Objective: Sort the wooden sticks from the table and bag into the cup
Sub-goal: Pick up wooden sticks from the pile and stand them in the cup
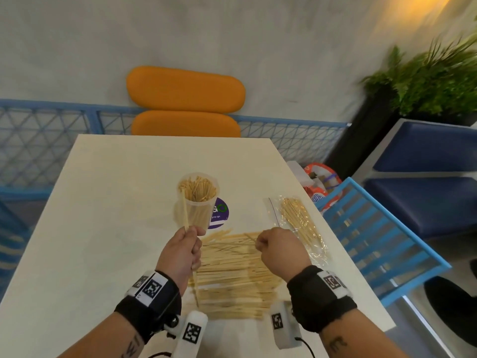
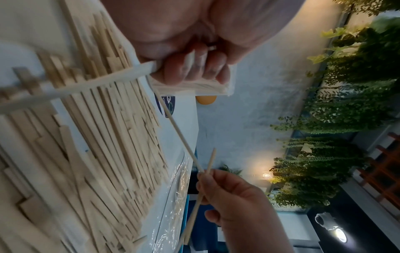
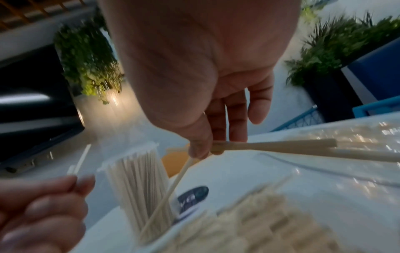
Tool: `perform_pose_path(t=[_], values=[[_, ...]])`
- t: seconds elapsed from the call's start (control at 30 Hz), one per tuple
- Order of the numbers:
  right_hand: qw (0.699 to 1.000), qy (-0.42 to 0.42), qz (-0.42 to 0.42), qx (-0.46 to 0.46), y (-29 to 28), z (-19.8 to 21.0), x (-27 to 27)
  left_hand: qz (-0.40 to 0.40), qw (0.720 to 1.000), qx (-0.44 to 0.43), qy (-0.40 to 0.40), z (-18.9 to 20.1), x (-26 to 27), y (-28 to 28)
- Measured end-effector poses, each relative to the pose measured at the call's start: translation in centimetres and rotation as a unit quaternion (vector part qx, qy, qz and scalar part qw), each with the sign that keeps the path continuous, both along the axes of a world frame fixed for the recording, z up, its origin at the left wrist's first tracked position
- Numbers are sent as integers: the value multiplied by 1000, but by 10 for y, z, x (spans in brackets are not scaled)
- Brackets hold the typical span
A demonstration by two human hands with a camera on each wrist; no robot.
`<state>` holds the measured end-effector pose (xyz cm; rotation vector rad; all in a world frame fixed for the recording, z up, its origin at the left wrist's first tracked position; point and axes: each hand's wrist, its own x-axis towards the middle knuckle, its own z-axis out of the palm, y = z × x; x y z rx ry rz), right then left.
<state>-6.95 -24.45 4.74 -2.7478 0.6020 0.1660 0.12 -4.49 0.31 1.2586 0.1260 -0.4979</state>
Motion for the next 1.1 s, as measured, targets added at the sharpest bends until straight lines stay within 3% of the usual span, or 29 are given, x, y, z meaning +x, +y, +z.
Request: perform_pose_path(t=[0.13,0.3,0.43,0.6,0.7,0.77,0.93,1.1], values=[[999,-6,-13,36,-11,20,1,-14,999,27,-14,5,-3,-9],[983,-81,-49,158,-11,29,-1,-8,1000,9,16,7,-6,-24],[976,-58,-20,208,8,17,-4,31,998,-48,27,15,-8,-41],[969,-50,1,240,11,6,-7,92,995,-22,-15,15,4,-40],[942,-130,-38,307,13,13,0,69,997,-43,18,11,6,-38],[918,-166,-54,357,24,20,11,11,1000,-2,15,10,0,-43],[882,-192,-106,416,42,20,41,-106,985,102,-88,13,-12,-48],[826,-173,-128,521,44,19,50,-127,972,134,-147,6,-8,-37]])
